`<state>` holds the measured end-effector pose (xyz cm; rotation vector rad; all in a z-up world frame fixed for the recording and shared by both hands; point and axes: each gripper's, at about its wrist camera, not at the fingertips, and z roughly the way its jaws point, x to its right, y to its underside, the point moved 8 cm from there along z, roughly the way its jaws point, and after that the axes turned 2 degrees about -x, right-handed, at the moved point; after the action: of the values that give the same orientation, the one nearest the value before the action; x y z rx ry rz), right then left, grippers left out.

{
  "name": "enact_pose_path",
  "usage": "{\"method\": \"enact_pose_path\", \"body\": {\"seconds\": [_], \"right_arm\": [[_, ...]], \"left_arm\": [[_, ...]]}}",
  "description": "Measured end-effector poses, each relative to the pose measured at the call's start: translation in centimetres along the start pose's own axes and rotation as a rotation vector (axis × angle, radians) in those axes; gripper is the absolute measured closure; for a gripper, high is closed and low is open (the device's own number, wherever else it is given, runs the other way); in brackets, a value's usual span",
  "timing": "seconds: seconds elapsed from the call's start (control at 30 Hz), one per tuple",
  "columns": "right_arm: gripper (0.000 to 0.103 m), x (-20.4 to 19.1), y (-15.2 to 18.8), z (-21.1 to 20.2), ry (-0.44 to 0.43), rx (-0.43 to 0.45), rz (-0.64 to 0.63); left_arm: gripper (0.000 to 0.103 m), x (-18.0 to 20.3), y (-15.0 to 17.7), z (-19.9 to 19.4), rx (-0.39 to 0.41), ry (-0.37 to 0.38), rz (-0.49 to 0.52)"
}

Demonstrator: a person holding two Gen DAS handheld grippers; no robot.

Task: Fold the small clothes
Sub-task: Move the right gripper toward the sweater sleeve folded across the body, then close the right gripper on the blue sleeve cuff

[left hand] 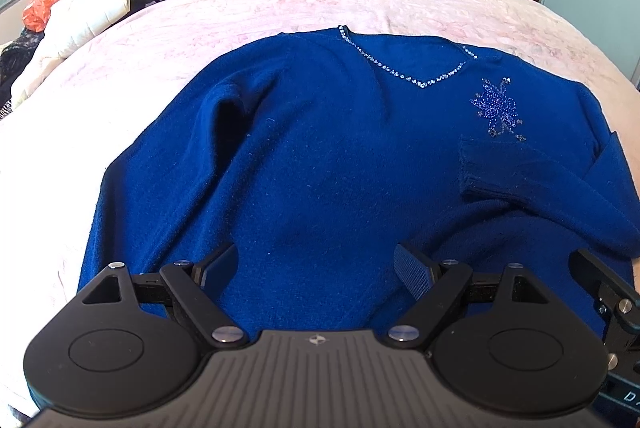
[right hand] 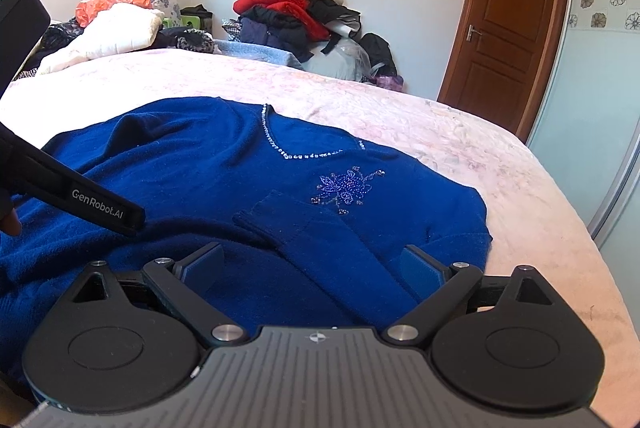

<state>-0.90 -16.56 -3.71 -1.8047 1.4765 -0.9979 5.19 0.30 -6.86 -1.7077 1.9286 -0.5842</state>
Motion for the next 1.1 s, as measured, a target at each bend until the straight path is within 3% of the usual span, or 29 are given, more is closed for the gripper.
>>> {"method": "enact_pose_path", "body": {"seconds": [0.3,0.83,0.97,1.1], "right_arm": [[0.016,-0.2,0.1,0.1,-0.004,-0.005,-0.005],[0.017,-0.9,-0.7,0.7,-0.041,0.008,-0.049],[0.022,-1.3,-1.7,1.7,-0.046,0.024,-0.093],[0.035,-1.6,-1.8,3.7,-0.059,-0.003,-0.126]], "left_arm": [[0.018,0.0,0.1,0.0,0.005,-0.015,0.010],[0.018,-0.1,0.2,0.1,0.004,-0.039,0.015],[0.018,-0.1,0.3,0.1,-0.001,-0.034,0.010],[0.018,-0.1,0.3,0.2,-0.005,-0.035,0.013]]}}
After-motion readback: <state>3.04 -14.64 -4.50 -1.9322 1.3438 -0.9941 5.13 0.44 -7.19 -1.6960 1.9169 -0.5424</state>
